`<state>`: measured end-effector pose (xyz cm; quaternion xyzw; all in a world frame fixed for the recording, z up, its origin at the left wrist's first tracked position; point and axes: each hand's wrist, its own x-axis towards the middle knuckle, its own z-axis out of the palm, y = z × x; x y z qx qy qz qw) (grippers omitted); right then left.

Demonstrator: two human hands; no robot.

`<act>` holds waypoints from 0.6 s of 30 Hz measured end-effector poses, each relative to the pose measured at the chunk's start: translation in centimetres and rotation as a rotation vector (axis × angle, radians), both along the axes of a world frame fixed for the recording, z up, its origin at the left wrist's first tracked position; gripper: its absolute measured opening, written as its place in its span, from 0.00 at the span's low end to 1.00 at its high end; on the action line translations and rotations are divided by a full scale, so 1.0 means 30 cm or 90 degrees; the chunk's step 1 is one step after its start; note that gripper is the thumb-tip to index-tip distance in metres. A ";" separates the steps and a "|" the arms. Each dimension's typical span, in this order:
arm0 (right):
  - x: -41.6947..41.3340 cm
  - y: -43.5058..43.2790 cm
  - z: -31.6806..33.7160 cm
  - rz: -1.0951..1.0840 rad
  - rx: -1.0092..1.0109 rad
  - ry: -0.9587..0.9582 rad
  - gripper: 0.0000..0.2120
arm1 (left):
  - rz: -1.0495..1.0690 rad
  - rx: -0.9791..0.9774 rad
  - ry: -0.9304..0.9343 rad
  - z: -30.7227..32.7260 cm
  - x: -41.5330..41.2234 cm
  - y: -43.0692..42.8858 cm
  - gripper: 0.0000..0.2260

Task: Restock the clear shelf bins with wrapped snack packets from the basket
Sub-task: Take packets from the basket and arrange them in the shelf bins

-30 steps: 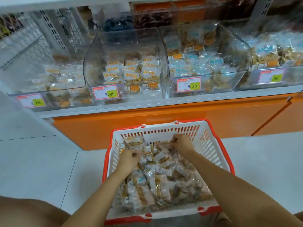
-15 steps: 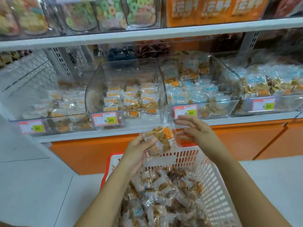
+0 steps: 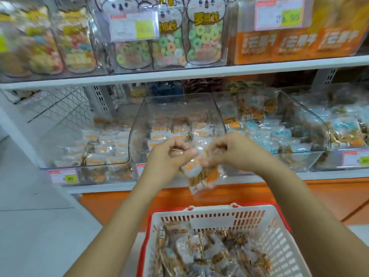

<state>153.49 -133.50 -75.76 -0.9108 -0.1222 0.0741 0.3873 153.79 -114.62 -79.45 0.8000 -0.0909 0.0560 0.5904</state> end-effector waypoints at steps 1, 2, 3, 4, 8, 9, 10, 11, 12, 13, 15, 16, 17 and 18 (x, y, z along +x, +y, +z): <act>0.035 0.007 0.025 -0.023 0.034 -0.008 0.13 | 0.019 0.008 -0.015 0.013 0.025 0.023 0.07; 0.076 0.014 0.042 -0.061 0.073 -0.027 0.13 | 0.041 0.045 -0.031 0.017 0.052 0.050 0.07; 0.117 0.024 0.050 -0.105 0.100 -0.046 0.14 | 0.060 0.109 -0.039 0.011 0.077 0.080 0.08; 0.161 0.038 0.049 -0.145 0.111 -0.062 0.16 | 0.070 0.192 -0.038 -0.004 0.098 0.113 0.08; 0.306 0.140 -0.003 -0.198 -0.121 -0.007 0.17 | -0.017 0.502 -0.015 -0.058 0.122 0.178 0.17; 0.325 0.168 -0.016 -0.194 -0.202 0.012 0.17 | -0.025 0.542 -0.017 -0.062 0.126 0.178 0.19; 0.338 0.194 -0.029 -0.181 -0.241 0.051 0.16 | -0.020 0.569 -0.024 -0.065 0.132 0.177 0.19; 0.342 0.217 -0.044 -0.160 -0.250 0.112 0.16 | -0.010 0.587 -0.033 -0.071 0.142 0.177 0.18; 0.342 0.236 -0.058 -0.138 -0.257 0.175 0.16 | 0.000 0.606 -0.046 -0.075 0.148 0.176 0.18; 0.333 0.251 -0.069 -0.117 -0.282 0.211 0.15 | 0.011 0.625 -0.060 -0.079 0.151 0.175 0.18; 0.313 0.263 -0.092 -0.093 -0.361 0.176 0.11 | 0.022 0.605 -0.102 -0.098 0.149 0.183 0.17; 0.300 0.266 -0.103 -0.100 -0.376 0.156 0.15 | 0.025 0.531 -0.133 -0.109 0.138 0.189 0.16; 0.289 0.266 -0.111 -0.115 -0.377 0.147 0.20 | 0.032 0.419 -0.160 -0.114 0.115 0.193 0.16; 0.287 0.262 -0.123 -0.137 -0.365 0.141 0.23 | 0.047 0.304 -0.182 -0.115 0.083 0.193 0.15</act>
